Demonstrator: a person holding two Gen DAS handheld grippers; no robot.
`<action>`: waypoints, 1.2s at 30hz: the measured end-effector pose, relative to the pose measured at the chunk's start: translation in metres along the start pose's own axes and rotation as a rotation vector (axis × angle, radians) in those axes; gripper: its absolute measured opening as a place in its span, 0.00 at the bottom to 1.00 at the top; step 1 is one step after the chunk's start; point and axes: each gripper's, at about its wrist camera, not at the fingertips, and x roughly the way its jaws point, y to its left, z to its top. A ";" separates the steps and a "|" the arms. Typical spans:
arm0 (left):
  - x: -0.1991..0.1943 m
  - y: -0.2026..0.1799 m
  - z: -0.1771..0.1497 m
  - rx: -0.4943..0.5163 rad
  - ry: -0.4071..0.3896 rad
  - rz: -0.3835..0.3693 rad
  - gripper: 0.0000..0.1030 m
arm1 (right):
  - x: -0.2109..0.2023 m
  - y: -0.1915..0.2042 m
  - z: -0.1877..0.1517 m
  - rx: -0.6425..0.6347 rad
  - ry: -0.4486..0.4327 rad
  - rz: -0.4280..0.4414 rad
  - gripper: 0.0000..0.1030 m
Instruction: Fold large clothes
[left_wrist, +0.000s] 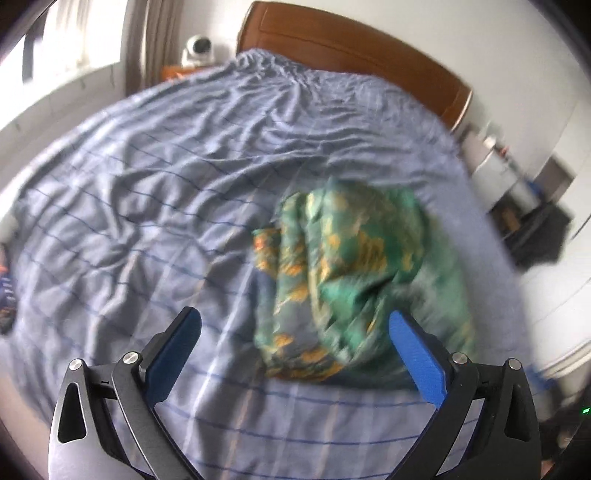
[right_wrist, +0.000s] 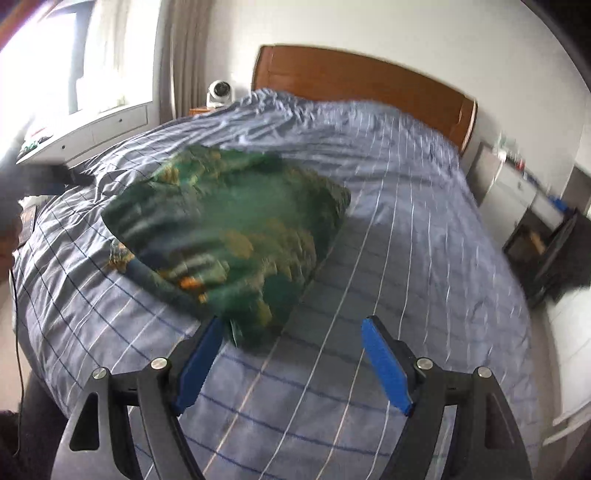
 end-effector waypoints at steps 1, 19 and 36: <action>0.003 0.000 0.006 -0.002 0.016 -0.026 0.99 | 0.004 -0.006 -0.002 0.037 0.019 0.021 0.77; 0.159 0.015 0.019 -0.115 0.299 -0.186 1.00 | 0.091 -0.082 0.018 0.539 0.086 0.464 0.77; 0.201 0.022 0.004 -0.197 0.365 -0.351 0.98 | 0.227 -0.048 0.039 0.611 0.186 0.653 0.88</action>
